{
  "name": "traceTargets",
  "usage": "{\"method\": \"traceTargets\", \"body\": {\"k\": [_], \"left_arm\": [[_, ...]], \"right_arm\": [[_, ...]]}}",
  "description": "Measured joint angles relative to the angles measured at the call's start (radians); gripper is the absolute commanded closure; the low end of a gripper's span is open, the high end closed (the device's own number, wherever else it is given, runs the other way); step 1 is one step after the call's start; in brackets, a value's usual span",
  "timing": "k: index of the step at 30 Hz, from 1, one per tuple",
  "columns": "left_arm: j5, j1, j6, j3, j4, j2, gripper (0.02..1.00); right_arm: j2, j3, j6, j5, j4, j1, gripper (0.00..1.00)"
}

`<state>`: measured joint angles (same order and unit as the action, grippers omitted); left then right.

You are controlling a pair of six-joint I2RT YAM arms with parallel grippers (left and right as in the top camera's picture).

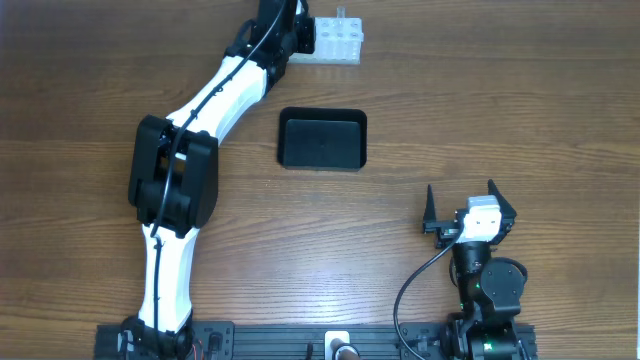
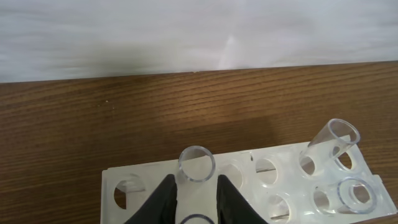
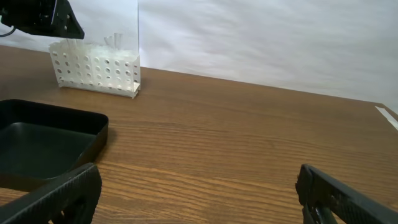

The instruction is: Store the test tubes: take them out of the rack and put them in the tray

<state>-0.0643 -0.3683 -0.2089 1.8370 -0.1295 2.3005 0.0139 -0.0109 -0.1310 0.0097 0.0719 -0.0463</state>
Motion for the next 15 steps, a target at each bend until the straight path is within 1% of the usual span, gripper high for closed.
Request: {"method": "traceTargets", "body": {"k": [4,7,13,15], "left_arm": [[0.0,0.0,0.0,0.0,0.0,0.0,0.844],[0.0,0.0,-0.001,0.0,0.0,0.0,0.897],[0.0,0.0,0.0,0.0,0.0,0.0,0.899],[0.0,0.0,0.0,0.0,0.0,0.0,0.919]], "right_arm": [[0.0,0.0,0.0,0.0,0.0,0.0,0.009],[0.0,0.0,0.0,0.0,0.0,0.0,0.009],[0.0,0.0,0.0,0.0,0.0,0.0,0.007],[0.0,0.0,0.0,0.0,0.0,0.0,0.007]]}}
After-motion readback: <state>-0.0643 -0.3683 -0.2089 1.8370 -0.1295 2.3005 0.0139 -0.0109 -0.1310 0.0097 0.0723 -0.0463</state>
